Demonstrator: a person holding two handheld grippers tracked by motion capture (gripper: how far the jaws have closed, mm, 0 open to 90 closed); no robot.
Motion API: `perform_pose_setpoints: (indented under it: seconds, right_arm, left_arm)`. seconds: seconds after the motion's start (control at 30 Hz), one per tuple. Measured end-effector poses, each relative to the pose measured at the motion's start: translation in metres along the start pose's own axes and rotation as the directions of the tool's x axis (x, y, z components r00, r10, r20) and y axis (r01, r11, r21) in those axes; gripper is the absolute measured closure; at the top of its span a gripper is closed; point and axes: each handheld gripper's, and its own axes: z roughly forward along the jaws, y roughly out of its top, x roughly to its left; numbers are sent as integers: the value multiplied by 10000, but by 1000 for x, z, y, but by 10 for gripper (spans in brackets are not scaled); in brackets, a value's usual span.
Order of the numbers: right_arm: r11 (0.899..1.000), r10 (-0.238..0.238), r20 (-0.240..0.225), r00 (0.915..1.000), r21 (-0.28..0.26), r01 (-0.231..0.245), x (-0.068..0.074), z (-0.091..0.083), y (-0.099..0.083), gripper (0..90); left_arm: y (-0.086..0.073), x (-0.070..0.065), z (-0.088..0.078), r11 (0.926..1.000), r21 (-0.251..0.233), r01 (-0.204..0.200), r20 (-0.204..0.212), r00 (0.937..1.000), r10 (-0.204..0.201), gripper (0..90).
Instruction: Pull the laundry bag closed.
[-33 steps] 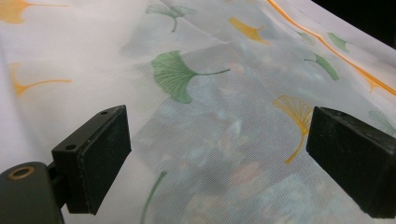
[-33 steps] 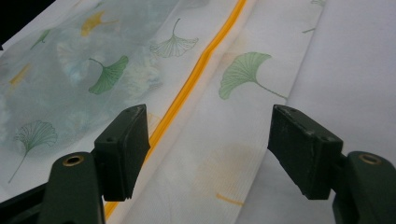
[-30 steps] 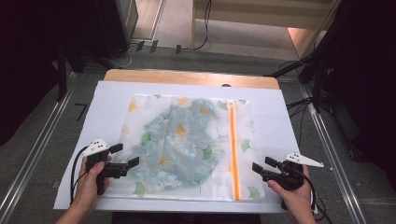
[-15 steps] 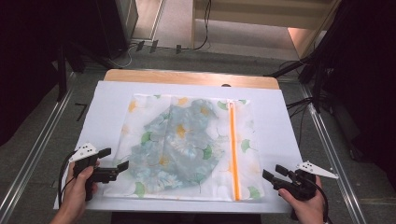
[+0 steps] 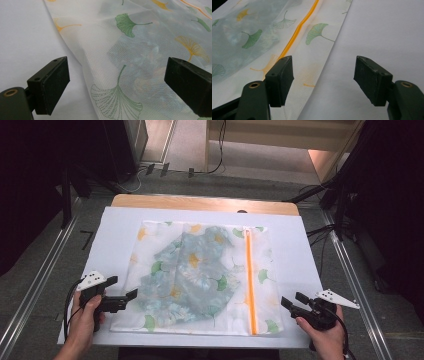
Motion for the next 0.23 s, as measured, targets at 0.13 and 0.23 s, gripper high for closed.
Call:
perform_pose_setpoints:
  seconds: [0.13, 0.23]
  right_arm:
    - [9999, -14, 51, 10000, 110, 13, -1, 1, -2, 326]
    - [9999, -31, 50, 10000, 120, 31, -1, 3, -2, 327]
  left_arm:
    - [0, 3, 0, 10000, 14, 88, -108, 9999, -88, 61]
    - [0, 3, 2, 10000, 37, 73, -13, 10000, -73, 61]
